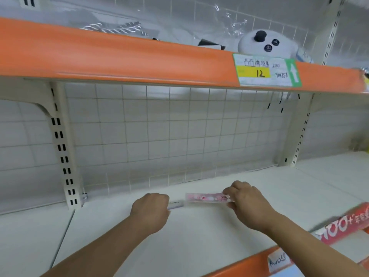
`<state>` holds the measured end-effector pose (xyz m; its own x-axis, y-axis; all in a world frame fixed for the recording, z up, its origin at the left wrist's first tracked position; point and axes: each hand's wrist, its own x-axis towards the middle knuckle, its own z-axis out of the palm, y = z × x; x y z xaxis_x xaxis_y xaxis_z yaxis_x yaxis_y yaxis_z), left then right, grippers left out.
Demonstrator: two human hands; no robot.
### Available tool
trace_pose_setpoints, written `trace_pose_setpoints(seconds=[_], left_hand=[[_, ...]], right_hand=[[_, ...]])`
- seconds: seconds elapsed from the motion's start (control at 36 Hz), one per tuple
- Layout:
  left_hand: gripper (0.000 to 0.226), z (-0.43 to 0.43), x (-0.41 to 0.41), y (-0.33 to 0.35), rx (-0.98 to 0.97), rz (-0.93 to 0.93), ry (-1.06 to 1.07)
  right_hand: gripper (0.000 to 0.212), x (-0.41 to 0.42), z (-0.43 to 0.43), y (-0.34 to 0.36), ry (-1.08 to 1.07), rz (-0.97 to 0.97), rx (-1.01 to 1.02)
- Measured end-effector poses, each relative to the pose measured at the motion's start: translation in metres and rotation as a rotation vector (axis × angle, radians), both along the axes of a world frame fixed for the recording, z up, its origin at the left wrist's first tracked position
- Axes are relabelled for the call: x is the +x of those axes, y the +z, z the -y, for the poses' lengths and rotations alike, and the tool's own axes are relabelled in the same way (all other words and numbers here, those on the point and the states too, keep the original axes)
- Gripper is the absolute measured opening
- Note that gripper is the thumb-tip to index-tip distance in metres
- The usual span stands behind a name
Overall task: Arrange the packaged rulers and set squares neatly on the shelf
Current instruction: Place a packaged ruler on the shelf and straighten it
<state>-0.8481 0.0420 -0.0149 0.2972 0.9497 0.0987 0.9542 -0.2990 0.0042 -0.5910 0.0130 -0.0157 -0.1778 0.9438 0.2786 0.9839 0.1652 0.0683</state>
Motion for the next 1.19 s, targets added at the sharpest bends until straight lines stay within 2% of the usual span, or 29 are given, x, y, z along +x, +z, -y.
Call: trace_pose_setpoints(seconds=[0.22,0.39,0.53,1.19], left_hand=[[0.018,-0.013,0.015,-0.006,-0.01,-0.022,0.109],[0.022,-0.014,0.031,-0.009,-0.044,-0.019,0.219],[0.016,-0.014,0.046,-0.013,-0.047,-0.013,0.276],[0.025,-0.004,0.08,-0.023,-0.068,-0.01,0.454]], right_hand=[[0.032,0.022,-0.047,-0.003,0.078,-0.023,-0.018],[0.032,0.038,-0.081,-0.009,0.156,0.017,-0.11],[0.033,0.049,-0.101,-0.017,0.219,0.047,-0.167],[0.023,0.065,-0.128,-0.035,0.416,0.002,-0.326]])
